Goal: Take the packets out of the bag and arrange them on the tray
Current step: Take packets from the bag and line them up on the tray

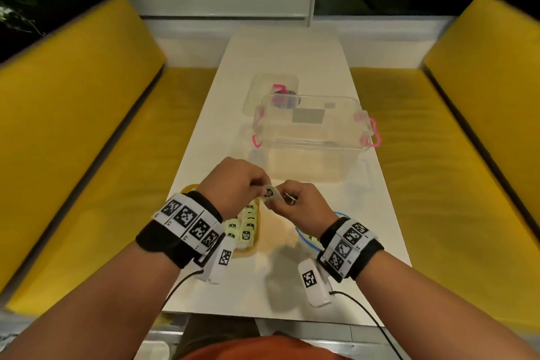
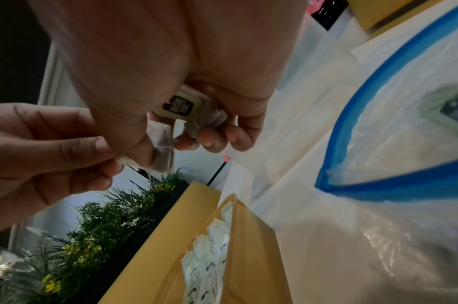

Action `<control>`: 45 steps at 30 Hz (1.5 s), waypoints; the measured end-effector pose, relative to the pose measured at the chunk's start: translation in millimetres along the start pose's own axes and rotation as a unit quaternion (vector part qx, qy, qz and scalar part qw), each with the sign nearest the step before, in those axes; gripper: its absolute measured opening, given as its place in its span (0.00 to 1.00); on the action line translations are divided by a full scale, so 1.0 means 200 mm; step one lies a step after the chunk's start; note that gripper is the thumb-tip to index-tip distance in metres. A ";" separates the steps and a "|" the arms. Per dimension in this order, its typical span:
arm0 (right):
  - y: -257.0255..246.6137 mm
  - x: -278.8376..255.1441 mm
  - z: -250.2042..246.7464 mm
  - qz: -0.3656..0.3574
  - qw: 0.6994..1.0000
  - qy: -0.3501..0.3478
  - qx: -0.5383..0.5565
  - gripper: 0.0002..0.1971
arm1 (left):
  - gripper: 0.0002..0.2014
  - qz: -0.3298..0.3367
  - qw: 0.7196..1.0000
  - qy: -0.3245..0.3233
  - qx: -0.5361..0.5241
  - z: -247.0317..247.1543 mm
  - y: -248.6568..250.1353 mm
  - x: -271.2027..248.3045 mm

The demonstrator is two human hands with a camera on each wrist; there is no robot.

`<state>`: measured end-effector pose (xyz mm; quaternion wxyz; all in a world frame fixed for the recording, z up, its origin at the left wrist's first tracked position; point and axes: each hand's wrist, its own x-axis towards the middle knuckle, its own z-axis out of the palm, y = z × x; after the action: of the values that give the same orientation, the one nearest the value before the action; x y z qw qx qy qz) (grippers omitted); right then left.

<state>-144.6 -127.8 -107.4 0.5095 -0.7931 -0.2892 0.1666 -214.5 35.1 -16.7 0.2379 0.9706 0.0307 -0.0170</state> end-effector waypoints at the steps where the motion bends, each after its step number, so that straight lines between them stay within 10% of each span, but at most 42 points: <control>1: 0.00 0.01 0.02 0.007 1.000 -0.005 0.008 0.03 | 0.06 0.000 1.000 0.009 0.010 -0.01 -0.02 0.00; 4: 0.03 0.06 0.05 0.053 0.998 -0.010 0.029 0.07 | 0.06 -0.030 0.997 0.007 0.068 -0.02 -0.11 0.01; 16: 0.10 0.11 0.07 0.133 0.989 -0.011 0.063 0.05 | 0.09 -0.055 0.931 -0.329 0.150 0.28 -0.33 0.08; 26: 0.13 0.08 0.05 0.133 0.987 -0.003 0.092 0.05 | 0.12 -0.058 0.935 -0.310 0.160 0.35 -0.36 0.15; 38: 0.05 0.12 0.13 0.088 0.990 -0.035 0.107 0.07 | 0.05 -0.018 0.999 -0.032 -0.037 0.10 -0.27 0.10; 45: 0.06 0.12 0.14 0.077 0.994 -0.054 0.055 0.07 | 0.04 -0.022 0.999 -0.022 -0.026 0.09 -0.29 0.07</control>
<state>-136.9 -96.8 -129.6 0.5215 -0.7737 -0.2452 0.2634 -205.3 78.4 -59.4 0.2631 0.9627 0.0469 -0.0427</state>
